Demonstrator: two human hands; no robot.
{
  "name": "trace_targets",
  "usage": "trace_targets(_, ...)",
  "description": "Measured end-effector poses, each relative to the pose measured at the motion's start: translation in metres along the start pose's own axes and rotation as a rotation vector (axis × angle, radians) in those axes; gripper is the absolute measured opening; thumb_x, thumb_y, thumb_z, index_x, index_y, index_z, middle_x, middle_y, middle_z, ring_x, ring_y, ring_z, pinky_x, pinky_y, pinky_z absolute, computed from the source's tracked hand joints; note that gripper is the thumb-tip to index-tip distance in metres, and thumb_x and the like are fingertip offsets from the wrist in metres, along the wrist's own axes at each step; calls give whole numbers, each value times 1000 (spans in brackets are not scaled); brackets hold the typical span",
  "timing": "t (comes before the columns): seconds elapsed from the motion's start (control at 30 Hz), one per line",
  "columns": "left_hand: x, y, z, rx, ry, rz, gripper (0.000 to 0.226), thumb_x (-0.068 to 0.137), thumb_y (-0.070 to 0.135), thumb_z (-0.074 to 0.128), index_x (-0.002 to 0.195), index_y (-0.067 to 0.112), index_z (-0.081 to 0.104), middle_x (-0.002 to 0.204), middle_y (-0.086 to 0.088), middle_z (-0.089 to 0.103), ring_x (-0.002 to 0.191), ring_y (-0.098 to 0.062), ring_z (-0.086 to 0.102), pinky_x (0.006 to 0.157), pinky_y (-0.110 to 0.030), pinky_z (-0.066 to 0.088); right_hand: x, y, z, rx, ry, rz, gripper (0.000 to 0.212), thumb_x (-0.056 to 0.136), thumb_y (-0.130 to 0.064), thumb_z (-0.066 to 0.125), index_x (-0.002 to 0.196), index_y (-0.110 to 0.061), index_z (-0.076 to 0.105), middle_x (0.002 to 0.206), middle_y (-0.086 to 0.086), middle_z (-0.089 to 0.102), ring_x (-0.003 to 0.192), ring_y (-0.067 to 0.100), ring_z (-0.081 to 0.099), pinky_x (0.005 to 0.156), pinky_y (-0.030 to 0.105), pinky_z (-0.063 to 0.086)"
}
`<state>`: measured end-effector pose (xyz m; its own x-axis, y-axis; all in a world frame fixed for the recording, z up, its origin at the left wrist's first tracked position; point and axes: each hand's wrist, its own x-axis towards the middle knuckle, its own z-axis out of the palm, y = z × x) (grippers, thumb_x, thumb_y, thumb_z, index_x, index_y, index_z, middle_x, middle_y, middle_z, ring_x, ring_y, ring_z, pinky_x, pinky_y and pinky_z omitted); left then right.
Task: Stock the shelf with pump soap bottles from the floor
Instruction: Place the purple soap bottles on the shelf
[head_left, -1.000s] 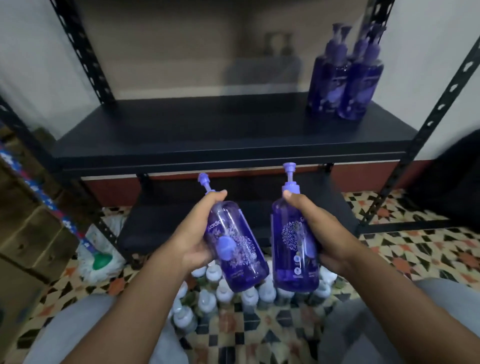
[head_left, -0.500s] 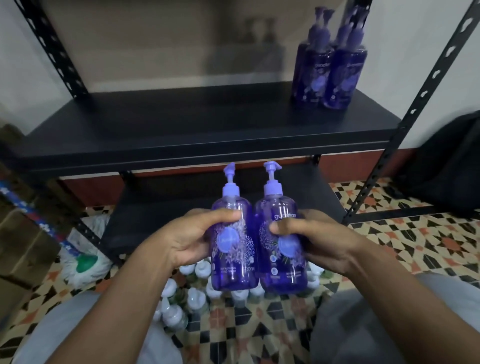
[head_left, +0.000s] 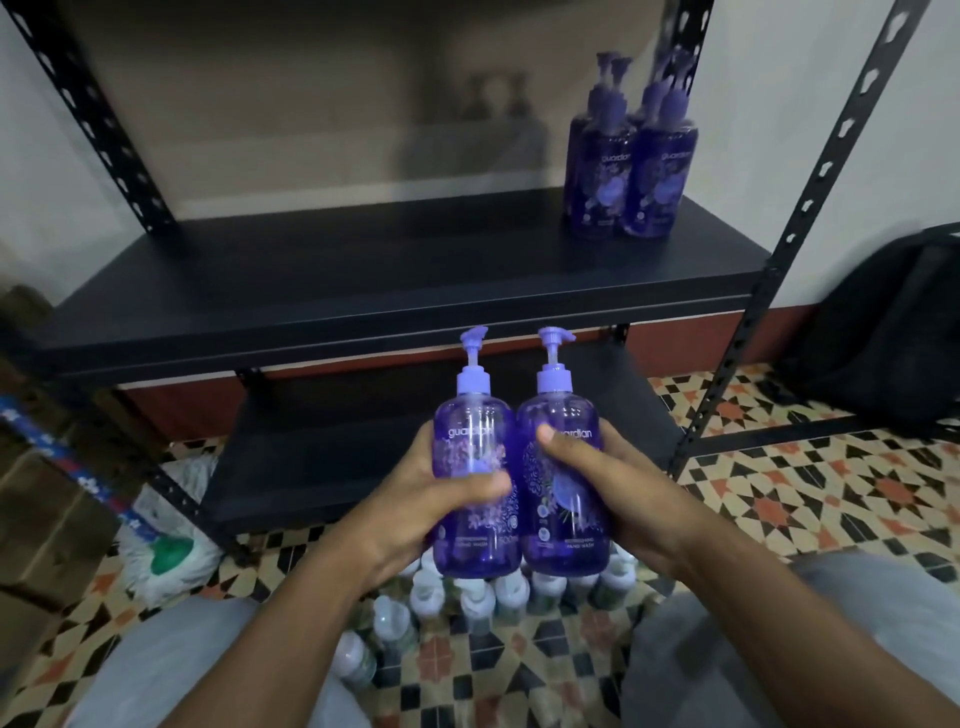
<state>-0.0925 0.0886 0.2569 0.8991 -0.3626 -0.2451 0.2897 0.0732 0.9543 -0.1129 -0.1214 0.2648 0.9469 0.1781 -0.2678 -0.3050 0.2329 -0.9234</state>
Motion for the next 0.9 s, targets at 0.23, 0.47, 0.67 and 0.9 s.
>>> trace_targets(0.23,12,-5,4,55,81,101,74,54,30,91,121,14,65,113,-18,74,99,-35,74,83,-48,59,-3,-8,-9,-117,6,-75,46,75,-1,81,117,-1,63,113,28,70,104,48,68,92,62,55)
trace_targets(0.47,62,45,40,-79,57,203,58,61,20,82,116,12,65,103,-16,74,85,-28,72,75,-43,62,6,-70,-40,-70,142,-190,48,77,1,81,118,-15,63,105,16,75,93,35,74,87,54,59)
trace_targets(0.67,141,110,67,-99,38,271,75,60,37,79,128,10,61,118,-23,70,103,-40,67,92,-58,55,45,-137,-82,-153,269,-376,65,65,-18,88,123,-24,59,105,5,75,95,26,75,90,52,58)
trace_targets(0.9,222,137,92,-130,56,348,66,67,31,76,127,8,63,109,-16,71,92,-26,69,79,-43,60,99,-189,-128,-256,463,-519,63,78,-14,84,128,-18,45,109,3,67,87,14,72,66,22,57)
